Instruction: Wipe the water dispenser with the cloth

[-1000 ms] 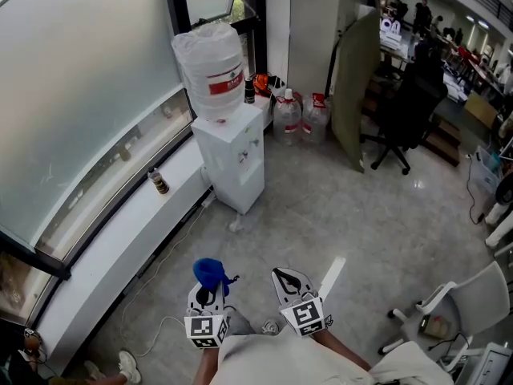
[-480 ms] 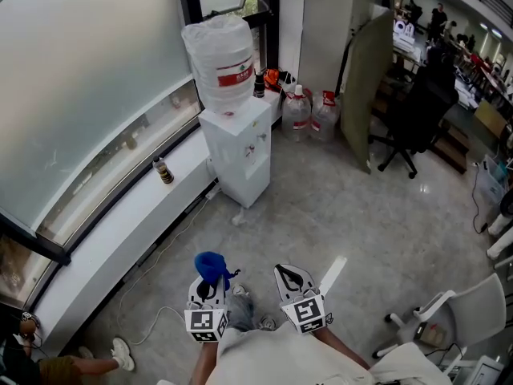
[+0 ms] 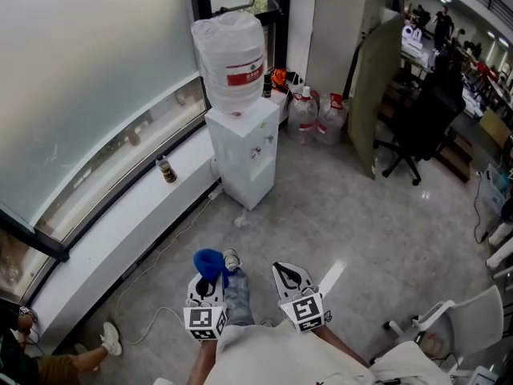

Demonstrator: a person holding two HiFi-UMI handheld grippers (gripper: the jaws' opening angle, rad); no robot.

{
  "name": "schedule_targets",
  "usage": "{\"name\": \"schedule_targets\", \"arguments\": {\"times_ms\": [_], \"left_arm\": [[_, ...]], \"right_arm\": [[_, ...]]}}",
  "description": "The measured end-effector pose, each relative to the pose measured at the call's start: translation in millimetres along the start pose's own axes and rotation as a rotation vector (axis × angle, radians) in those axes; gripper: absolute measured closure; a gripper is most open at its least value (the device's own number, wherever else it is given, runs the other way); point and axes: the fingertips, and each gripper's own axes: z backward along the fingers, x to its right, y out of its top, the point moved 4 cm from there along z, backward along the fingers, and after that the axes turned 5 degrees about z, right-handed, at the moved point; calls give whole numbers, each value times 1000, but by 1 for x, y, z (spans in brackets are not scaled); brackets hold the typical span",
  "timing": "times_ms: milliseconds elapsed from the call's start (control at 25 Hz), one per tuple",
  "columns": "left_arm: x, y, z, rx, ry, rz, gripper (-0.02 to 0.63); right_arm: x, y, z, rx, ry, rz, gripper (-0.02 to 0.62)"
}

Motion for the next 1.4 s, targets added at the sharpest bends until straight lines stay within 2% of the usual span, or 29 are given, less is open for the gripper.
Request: {"name": "schedule_targets", "arguments": {"times_ms": [280,480,680,880,1400], "left_arm": [[-27,0,-53,-12,-24,26,543],[-52,20,-110,1,-62,34,543],[-77,32,-158,-22,-77,33,543],[-104,45,-200,-41,-89,30,543],[-178,107,-312,-22,-121,11,543]], "right_arm": [[17,2,-53,-18,6,7,581],[42,13,-105,-22,-5,12,581],[71,21,-156,-43,-22,8,581],[91,38,-205,-39,-29,7,580],[149,97,-336,-11,-51,29,581]]}}
